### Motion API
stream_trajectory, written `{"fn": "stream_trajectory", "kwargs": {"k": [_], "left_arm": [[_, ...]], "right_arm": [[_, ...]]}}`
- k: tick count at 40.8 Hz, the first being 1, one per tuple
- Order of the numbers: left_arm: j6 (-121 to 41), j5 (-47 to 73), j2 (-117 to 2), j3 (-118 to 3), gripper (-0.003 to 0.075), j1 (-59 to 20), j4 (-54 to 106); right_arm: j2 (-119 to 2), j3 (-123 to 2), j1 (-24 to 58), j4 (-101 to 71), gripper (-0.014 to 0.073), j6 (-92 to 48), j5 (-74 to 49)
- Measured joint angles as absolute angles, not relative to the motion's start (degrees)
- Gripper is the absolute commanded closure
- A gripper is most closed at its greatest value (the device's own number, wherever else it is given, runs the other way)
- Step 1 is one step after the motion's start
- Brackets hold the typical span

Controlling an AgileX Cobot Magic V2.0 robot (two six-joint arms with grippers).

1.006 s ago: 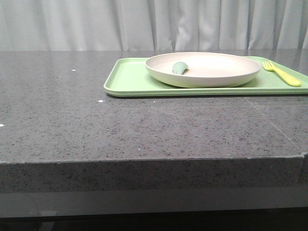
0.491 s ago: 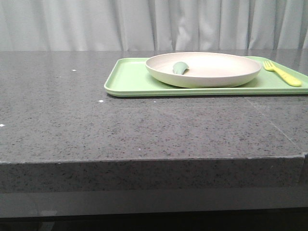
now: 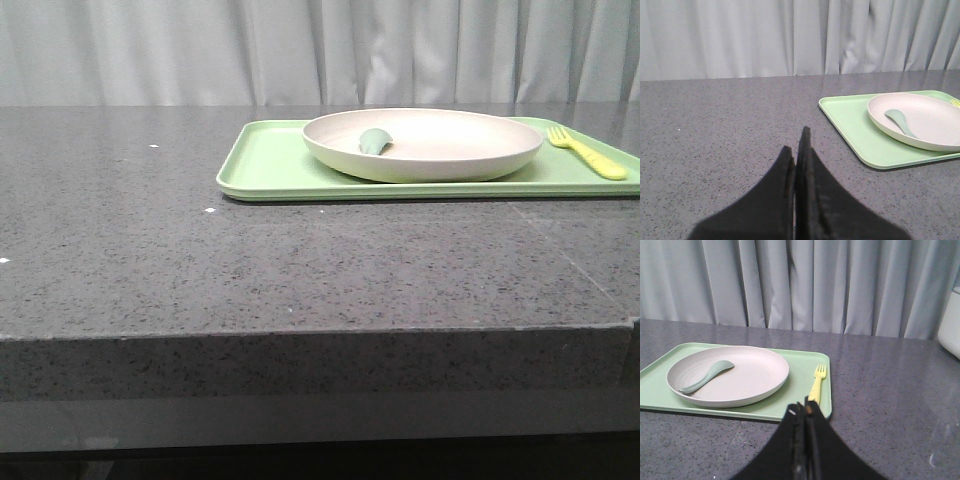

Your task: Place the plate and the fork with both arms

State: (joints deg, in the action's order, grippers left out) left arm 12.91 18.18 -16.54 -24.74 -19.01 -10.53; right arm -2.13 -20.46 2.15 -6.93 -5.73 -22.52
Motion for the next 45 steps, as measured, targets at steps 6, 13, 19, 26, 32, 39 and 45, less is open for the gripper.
{"fn": "stream_trajectory", "kwargs": {"k": [6,13,19,26,32,39,45], "left_arm": [[11.0,18.2,-16.5,-24.7,0.0739,-19.0,-9.6],[1.5,18.2,-16.5,-24.6,0.0739,-19.0,-4.3],[0.0,18.2,-14.6,-22.0,0.0739,-17.8,-3.3],[0.0,18.2,-8.6,-15.1,0.0739,-11.5,-1.8],[0.0,18.2,-2.3,-8.8,0.0739,-5.6,-0.8],[0.0,17.5,0.4,-2.7,0.0739,-2.3,0.0],[0.0,14.2,0.4,0.3,0.0739,-2.0,0.0]], "right_arm": [[-2.1,-20.5,2.1,-6.9,0.0662,-5.7,-22.5],[-2.1,-20.5,2.1,-6.9,0.0662,-5.7,-22.5],[-2.1,-20.5,2.1,-6.9,0.0662,-5.7,-22.5],[-2.1,-20.5,2.1,-6.9,0.0662,-5.7,-22.5],[-2.1,-20.5,2.1,-6.9,0.0662,-5.7,-22.5],[-2.1,-20.5,2.1,-6.9,0.0662,-5.7,-22.5],[-2.1,-20.5,2.1,-6.9,0.0662,-5.7,-22.5]]}}
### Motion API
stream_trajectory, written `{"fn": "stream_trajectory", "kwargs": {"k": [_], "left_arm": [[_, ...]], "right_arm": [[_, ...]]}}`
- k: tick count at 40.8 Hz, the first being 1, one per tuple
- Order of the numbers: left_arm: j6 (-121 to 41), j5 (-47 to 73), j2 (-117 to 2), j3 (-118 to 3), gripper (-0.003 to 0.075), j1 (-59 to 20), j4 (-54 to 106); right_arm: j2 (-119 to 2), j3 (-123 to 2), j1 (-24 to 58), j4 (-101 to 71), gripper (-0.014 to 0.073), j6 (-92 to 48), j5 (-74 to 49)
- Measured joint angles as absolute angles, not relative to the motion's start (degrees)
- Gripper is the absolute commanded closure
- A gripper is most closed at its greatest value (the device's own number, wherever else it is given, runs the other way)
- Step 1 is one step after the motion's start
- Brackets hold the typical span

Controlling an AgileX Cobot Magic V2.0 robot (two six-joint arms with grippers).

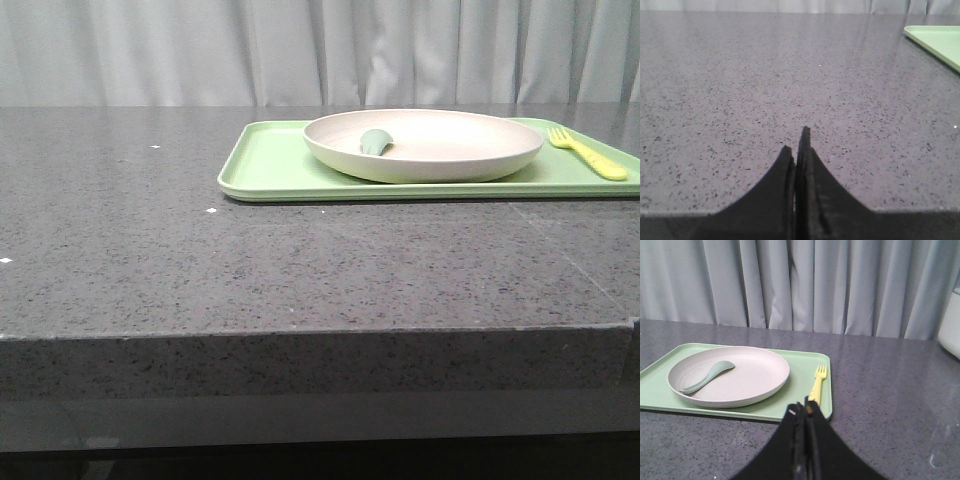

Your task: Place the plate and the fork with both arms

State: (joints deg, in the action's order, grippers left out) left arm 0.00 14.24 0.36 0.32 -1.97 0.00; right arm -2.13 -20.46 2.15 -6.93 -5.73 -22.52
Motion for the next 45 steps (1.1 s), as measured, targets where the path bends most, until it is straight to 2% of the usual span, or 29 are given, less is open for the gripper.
{"fn": "stream_trajectory", "kwargs": {"k": [7,45], "left_arm": [[0.0,11.3,0.4,0.3,0.0739,-2.0,0.3],[0.0,10.9,0.4,0.3,0.0739,-2.0,0.4]], "right_arm": [[-2.1,-20.5,2.1,-6.9,0.0662,-5.7,-22.5],[-2.1,-20.5,2.1,-6.9,0.0662,-5.7,-22.5]]}}
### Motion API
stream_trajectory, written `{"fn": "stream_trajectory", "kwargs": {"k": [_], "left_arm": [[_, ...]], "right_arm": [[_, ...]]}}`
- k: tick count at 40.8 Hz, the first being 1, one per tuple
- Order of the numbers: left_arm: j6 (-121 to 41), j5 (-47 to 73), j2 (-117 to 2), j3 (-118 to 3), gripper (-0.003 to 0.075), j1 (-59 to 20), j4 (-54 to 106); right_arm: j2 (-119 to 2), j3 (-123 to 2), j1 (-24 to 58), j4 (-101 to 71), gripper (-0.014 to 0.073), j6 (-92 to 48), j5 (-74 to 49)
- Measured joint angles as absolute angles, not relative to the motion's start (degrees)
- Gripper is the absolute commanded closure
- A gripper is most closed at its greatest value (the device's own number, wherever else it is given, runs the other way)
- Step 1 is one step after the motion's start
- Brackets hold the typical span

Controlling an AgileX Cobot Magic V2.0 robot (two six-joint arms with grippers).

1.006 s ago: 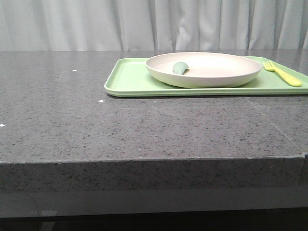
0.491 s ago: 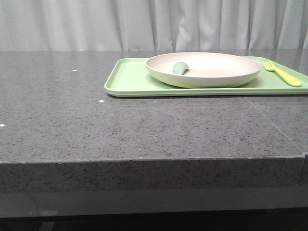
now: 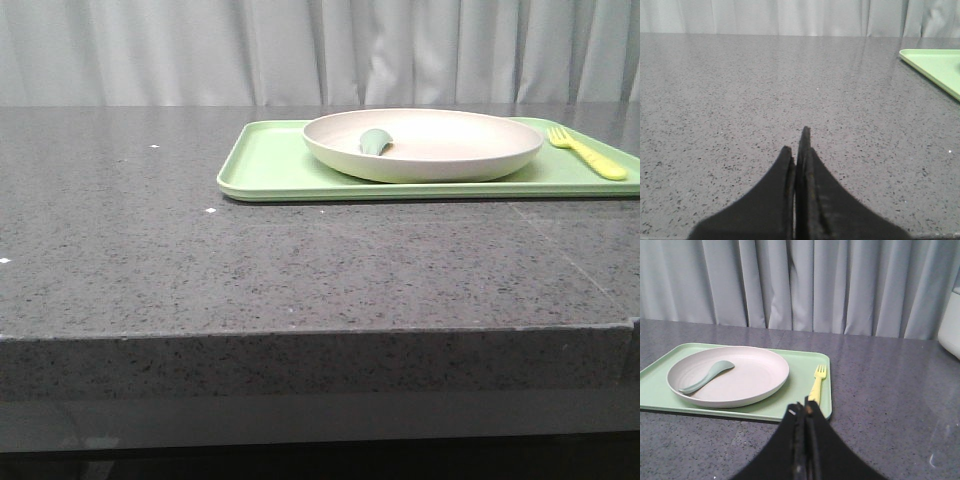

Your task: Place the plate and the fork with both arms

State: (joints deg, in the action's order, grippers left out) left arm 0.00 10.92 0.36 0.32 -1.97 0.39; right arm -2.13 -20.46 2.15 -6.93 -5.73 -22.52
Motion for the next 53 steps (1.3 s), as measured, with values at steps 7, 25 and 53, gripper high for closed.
{"fn": "stream_trajectory", "kwargs": {"k": [7,25,53], "left_arm": [[0.0,10.8,0.4,0.3,0.0739,-2.0,0.4],[0.0,10.8,0.4,0.3,0.0739,-2.0,0.4],[0.0,10.8,0.4,0.3,0.0739,-2.0,0.4]], "right_arm": [[-2.1,-20.2,2.1,-6.9,0.0662,-5.7,-22.3],[-2.1,-0.6,2.1,-6.9,0.0662,-5.7,-9.1],[0.6,1.6,2.1,-6.9,0.0662,-5.7,-11.1]]}}
